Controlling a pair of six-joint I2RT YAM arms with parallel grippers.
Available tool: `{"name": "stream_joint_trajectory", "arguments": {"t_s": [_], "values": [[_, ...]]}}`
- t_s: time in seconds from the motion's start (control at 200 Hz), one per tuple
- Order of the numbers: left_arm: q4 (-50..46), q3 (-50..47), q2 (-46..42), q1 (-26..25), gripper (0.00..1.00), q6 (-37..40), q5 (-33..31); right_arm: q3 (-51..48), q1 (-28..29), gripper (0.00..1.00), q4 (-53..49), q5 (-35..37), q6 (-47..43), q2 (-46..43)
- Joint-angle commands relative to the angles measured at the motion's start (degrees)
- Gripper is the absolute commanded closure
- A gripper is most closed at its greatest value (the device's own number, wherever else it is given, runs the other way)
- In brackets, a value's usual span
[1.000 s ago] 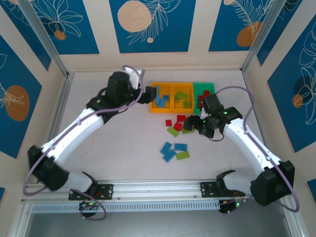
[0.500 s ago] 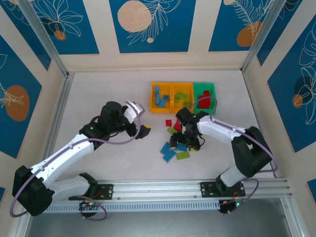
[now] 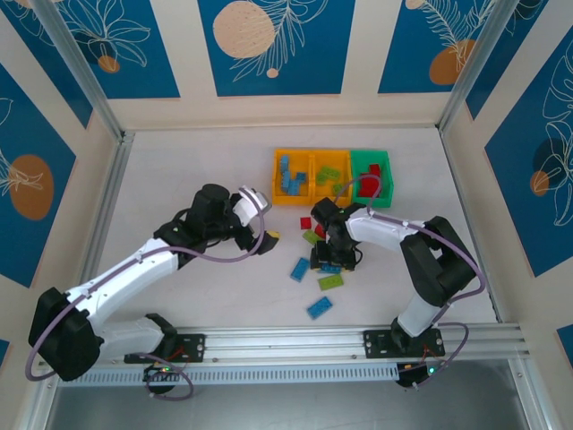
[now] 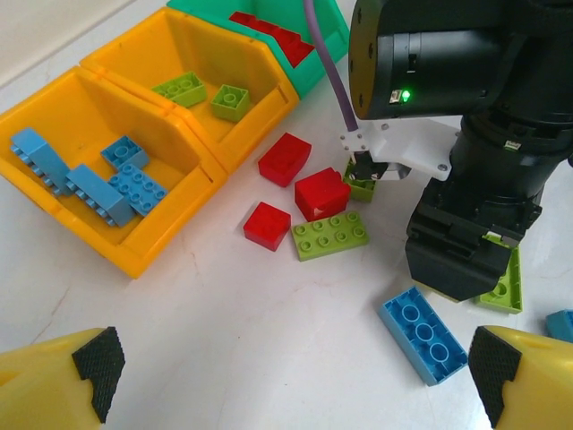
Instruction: Sort the legos into containers by color
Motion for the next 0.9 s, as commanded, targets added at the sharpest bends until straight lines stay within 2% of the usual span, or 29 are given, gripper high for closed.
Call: {"name": "stream_joint_trajectory", "arguments": {"t_s": [0.0, 0.14, 0.255, 0.36, 0.5, 0.705, 0.755, 0.835, 0.895], "values": [[0.36, 1.7, 0.07, -0.74, 0.0, 1.09, 0.81, -0.07, 0.01, 0.42, -0.43, 3.66, 0.64, -0.35], [2.03, 0.13, -1.61, -0.83, 0.0, 0.07, -0.88, 0.97, -1.01, 0.53, -1.39, 3.52, 2.26, -8.36], [2.43, -0.52, -2.95, -0.88, 0.0, -0.89, -1.75, 3.76, -0.6, 0.53, 0.22, 5.37, 0.2, -15.3], [2.07, -0.43, -3.61, -0.98, 0.0, -1.08, -2.39, 8.33, -1.48, 0.53, 4.61, 6.92, -3.85, -15.19], [1.9, -0.35, -3.81, -0.92, 0.0, -1.8, -2.76, 19.94, -3.81, 0.52, 8.43, 8.74, -8.07, -4.07], [0.02, -0.32, -4.84, -1.25, 0.0, -3.25, -4.14, 43.79, -5.33, 0.51, 5.58, 10.37, -13.44, 18.04], [-0.43, -0.26, -5.11, -1.19, 0.0, -3.58, -4.58, 49.5, -5.51, 0.45, 3.93, 10.19, -14.27, 22.45], [-1.01, -0.26, -5.66, -1.31, 0.0, -4.21, -5.11, 58.09, -6.03, 0.27, -0.43, 10.24, -14.62, 28.02], [-1.15, -0.34, -6.05, -1.27, 0.0, -4.5, -5.48, 63.16, -6.54, 0.21, -4.24, 10.24, -14.02, 30.62]]}}
